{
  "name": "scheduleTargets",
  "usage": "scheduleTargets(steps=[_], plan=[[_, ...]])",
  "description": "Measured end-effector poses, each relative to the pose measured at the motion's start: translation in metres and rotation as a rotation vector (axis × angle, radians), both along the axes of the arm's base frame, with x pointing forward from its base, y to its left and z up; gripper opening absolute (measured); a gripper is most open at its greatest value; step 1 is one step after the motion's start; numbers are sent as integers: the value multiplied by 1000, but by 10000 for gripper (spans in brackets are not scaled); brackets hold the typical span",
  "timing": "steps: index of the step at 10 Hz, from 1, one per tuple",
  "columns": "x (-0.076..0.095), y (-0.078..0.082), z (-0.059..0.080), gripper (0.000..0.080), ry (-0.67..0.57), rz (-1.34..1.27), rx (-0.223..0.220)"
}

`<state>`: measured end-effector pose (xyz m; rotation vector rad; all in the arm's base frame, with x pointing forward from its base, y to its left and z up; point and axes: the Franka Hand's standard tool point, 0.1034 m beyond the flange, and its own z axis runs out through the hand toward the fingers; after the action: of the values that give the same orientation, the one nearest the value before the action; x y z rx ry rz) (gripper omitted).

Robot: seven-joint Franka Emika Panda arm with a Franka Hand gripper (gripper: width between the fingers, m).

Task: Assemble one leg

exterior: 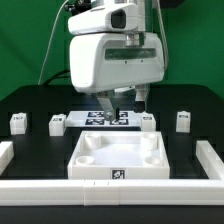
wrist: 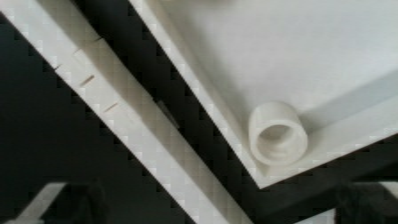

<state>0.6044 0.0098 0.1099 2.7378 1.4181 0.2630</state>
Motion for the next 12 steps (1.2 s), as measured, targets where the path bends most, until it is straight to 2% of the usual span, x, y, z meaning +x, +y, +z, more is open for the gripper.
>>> scheduleTargets(steps=[9,10,12], plan=[[-1,-2,-1,650,-10,16,-2],[-1,-2,0,650,-5,119,-29],[-8,-1,-11,650,31,307,-63]])
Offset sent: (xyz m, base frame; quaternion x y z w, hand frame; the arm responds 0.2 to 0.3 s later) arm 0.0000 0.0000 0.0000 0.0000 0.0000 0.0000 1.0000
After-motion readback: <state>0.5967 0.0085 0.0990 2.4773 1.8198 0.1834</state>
